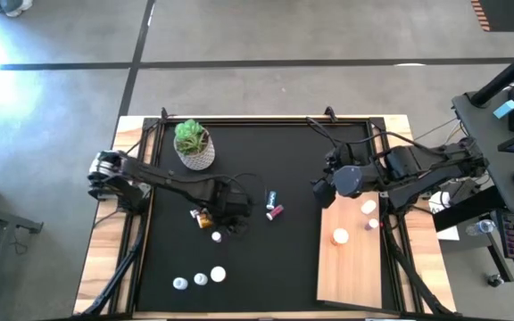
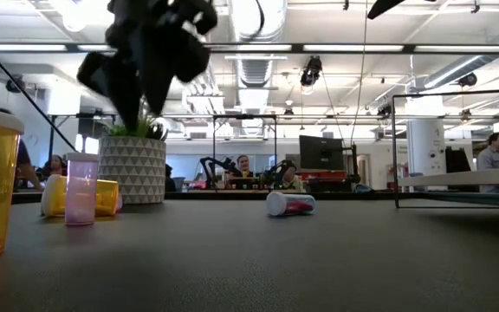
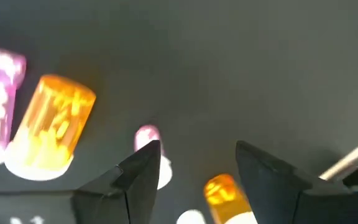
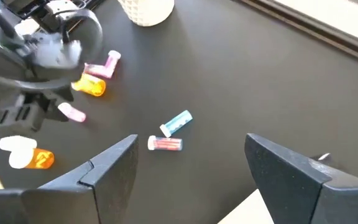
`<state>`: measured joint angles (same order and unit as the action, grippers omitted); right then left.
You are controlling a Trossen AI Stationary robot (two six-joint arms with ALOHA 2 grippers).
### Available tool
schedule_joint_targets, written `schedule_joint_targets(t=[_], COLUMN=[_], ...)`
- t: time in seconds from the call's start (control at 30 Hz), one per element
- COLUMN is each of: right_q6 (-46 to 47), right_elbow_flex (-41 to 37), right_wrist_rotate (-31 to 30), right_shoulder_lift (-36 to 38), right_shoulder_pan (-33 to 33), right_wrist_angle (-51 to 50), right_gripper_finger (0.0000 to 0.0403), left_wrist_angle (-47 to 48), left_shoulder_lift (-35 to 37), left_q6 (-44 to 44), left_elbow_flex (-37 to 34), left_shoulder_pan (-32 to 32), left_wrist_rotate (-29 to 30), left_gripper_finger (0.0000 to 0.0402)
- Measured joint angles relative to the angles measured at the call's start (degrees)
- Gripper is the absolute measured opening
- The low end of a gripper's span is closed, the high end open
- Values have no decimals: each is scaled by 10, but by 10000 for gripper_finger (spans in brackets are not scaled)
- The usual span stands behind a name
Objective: Pick and place medicine bottles onto shelf by color
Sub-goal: Put the bottom right pink table bottle on the shelf
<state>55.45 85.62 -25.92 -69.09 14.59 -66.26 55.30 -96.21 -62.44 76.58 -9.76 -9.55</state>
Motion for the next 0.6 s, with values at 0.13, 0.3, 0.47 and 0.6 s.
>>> schedule_joint_targets(t=[0.13, 0.3, 0.47, 0.6], right_q6=[-29, -84, -155, -235], right_elbow_flex=[0, 0, 0, 0], right_wrist_rotate=[38, 88, 98, 97], right_shoulder_lift=[-22, -67, -107, -138], right_shoulder_pan=[4, 23, 38, 39], right_wrist_angle=[48, 118, 160, 226], right_gripper_finger=[281, 281, 281, 281], left_wrist_angle=[-28, -25, -37, -89], left_shoulder_lift=[52, 127, 197, 229], left_q6=[32, 54, 45, 62], left_elbow_flex=[0, -13, -36, -70], left_shoulder_pan=[-11, -67, -158, -219], left_wrist_rotate=[51, 112, 278, 424], left_gripper_finger=[193, 193, 193, 193])
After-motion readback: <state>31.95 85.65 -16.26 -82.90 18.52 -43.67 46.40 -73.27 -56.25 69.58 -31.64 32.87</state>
